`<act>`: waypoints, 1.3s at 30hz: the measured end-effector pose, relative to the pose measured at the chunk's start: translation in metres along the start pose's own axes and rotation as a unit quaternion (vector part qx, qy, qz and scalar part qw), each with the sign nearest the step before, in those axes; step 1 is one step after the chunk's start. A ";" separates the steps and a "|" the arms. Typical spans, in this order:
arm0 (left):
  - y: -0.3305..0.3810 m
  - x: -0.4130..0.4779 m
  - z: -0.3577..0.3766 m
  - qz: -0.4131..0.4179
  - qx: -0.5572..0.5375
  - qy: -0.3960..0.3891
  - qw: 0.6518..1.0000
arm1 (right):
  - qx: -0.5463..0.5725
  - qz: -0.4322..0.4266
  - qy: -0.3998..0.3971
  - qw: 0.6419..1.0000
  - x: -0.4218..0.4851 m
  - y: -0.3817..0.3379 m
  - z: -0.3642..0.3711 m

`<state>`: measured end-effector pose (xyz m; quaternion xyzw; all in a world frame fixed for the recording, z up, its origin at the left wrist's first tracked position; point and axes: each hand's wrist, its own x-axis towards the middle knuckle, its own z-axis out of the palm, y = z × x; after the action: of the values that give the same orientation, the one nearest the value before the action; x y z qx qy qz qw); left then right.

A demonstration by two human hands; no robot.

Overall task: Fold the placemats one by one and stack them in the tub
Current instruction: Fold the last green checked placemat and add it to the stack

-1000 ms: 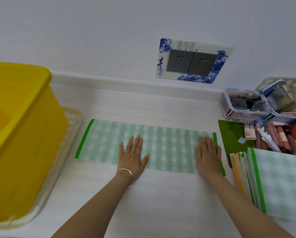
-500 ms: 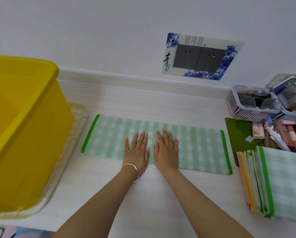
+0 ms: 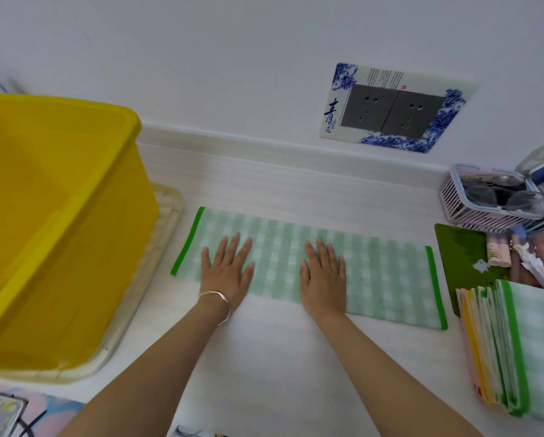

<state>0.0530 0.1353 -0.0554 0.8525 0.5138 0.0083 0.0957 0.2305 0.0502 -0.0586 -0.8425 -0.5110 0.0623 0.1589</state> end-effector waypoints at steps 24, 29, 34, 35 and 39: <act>0.022 0.011 -0.035 0.088 0.067 -0.107 0.988 | 0.038 -0.194 -0.076 0.977 -0.059 0.005 -0.019; 0.010 -0.017 -0.042 0.134 0.086 -0.093 0.983 | 0.008 -0.204 -0.022 0.979 -0.064 0.031 -0.032; 0.011 -0.057 -0.038 0.207 0.044 -0.087 0.973 | -0.007 -0.159 -0.057 0.986 -0.073 0.065 -0.051; 0.014 -0.063 -0.036 0.216 0.039 -0.090 0.971 | 0.000 -0.151 -0.059 0.987 -0.074 0.072 -0.053; 0.029 -0.084 -0.029 0.240 0.013 -0.134 0.961 | -0.024 -0.111 -0.115 0.987 -0.076 0.088 -0.066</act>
<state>0.0356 0.0523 -0.0144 0.9453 0.2763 -0.0899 0.1480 0.2862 -0.0676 -0.0302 -0.7715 -0.6173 0.1287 0.0842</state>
